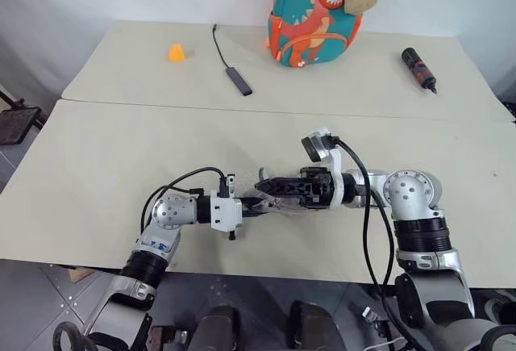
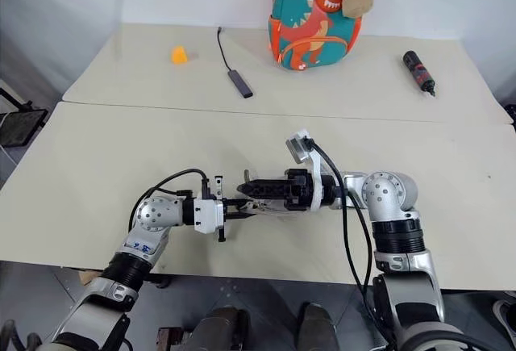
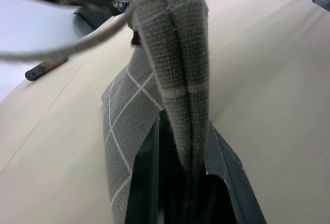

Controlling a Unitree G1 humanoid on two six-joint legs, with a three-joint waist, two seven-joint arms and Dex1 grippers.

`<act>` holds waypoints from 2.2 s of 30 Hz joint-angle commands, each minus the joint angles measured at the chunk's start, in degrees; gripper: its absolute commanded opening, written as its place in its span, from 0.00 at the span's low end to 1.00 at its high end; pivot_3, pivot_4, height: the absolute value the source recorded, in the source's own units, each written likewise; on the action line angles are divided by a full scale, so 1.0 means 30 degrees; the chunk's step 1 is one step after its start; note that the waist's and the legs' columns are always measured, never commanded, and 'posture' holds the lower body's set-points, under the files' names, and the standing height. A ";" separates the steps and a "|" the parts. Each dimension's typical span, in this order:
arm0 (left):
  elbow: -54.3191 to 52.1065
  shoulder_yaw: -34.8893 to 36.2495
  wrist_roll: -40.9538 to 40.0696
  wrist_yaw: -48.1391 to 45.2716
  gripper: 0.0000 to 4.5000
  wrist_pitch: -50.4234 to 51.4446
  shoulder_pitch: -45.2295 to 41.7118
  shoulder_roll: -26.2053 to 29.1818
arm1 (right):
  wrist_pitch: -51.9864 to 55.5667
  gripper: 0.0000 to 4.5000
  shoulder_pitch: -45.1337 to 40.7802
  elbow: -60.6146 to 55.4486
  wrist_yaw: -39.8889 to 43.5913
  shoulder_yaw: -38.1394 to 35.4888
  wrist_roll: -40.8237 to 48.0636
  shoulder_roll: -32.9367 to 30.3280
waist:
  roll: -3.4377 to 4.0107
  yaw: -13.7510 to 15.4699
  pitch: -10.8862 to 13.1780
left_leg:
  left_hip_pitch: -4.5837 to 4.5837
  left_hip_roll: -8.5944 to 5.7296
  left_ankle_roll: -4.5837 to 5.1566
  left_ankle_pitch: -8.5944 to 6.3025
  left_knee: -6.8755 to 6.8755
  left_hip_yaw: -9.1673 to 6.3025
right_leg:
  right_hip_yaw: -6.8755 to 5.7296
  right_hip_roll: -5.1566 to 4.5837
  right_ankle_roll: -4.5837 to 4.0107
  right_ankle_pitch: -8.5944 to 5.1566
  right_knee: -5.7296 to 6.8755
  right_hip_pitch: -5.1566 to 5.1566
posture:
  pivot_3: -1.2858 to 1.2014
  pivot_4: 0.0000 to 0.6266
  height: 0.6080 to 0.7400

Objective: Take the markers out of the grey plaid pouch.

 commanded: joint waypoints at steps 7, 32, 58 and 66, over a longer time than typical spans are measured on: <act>-0.2736 0.0679 -0.4259 -0.0720 0.00 0.4874 0.0855 -0.0301 | -0.1109 0.00 -0.0730 0.0527 0.0252 -0.2684 0.1228 -0.0597 | 0.0000 -0.0029 0.0000 | 0.0000 0.0003 0.0000 0.0000 0.0000 -0.0005 | 0.0004 -0.0001 0.0000 0.0000 0.0004 -0.0001 | 0.52 0.24 1.00; -0.8939 0.4878 -1.4786 0.0303 0.00 2.4618 0.2986 0.1226 | -0.4561 0.00 -0.0539 0.4001 -0.1708 -0.8410 0.1356 -0.5161 | 0.0005 0.0022 0.0004 | 0.0014 0.0005 0.0002 -0.0001 -0.0007 0.0037 | 0.0051 0.0006 -0.0001 -0.0001 0.0006 -0.0001 | 0.52 0.24 1.00; -0.7549 0.3401 -1.0648 -0.2669 0.00 2.0640 0.1470 0.0560 | -0.8883 0.84 0.5842 0.0443 0.5591 -0.4009 -0.3448 -1.1220 | 0.0018 0.0470 0.0011 | 0.0013 0.0004 0.0013 -0.0008 -0.0009 0.0056 | 0.0049 0.0008 0.0002 0.0000 -0.0032 0.0013 | 0.52 0.24 1.00; -0.5130 0.2244 -0.8167 -0.3983 0.00 1.6587 0.0130 -0.0587 | -1.5027 0.80 0.6980 0.5623 0.7273 -0.5478 -0.6821 -1.3085 | 0.0019 0.0544 0.0011 | 0.0010 -0.0001 0.0029 -0.0011 -0.0003 0.0084 | 0.0051 0.0006 0.0026 0.0013 -0.0059 0.0021 | 0.52 0.24 1.00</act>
